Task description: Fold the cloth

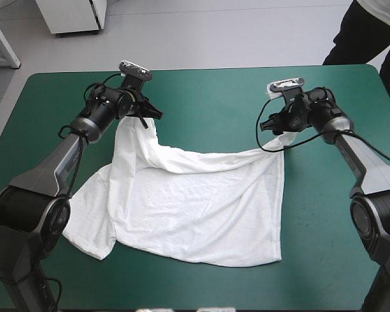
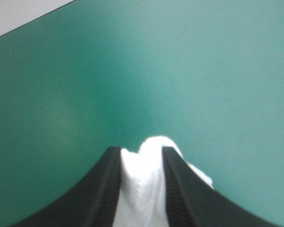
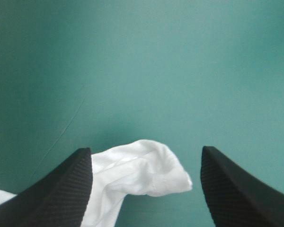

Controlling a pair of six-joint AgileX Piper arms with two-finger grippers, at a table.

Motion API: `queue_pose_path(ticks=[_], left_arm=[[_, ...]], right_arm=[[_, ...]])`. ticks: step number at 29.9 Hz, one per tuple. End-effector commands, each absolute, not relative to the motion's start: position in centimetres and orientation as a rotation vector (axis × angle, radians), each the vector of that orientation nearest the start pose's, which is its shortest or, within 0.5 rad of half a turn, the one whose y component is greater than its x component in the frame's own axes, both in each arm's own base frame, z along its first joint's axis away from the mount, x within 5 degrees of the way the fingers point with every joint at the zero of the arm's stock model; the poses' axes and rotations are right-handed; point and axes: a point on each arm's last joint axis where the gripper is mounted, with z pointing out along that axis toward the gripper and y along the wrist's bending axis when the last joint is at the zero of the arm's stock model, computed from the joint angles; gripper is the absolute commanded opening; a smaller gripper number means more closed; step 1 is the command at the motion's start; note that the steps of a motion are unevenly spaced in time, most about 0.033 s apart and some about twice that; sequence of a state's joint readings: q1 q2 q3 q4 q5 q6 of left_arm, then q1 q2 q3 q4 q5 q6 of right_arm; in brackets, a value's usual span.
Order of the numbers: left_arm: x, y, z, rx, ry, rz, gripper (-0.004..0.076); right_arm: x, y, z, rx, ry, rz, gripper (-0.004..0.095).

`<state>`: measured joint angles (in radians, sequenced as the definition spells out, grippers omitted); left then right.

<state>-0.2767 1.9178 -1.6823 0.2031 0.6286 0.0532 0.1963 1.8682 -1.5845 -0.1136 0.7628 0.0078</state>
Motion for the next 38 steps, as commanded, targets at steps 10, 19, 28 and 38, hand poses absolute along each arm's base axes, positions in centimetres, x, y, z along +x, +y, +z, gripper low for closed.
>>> queue_pose_path(ticks=[10, 19, 28, 38], left_arm=[[32.3, -7.4, 44.1, 0.486, 2.260, 0.180, 0.0452], [20.4, -4.3, 48.8, 0.425, 2.223, 0.115, 0.0452], [18.4, -2.9, 42.0, 0.468, 2.445, 0.267, 0.0534], [25.2, -4.3, 33.9, 0.556, 2.659, 0.365, 0.0540]], right_arm=[[34.1, 2.3, 42.5, -0.180, 2.256, -0.117, 0.0631], [23.3, 2.1, 46.5, -0.199, 2.135, -0.023, 0.0631], [15.7, 2.6, 45.5, -0.273, 2.075, 0.029, 0.0631], [14.3, 3.4, 45.0, -0.334, 2.101, 0.087, 0.0631]])
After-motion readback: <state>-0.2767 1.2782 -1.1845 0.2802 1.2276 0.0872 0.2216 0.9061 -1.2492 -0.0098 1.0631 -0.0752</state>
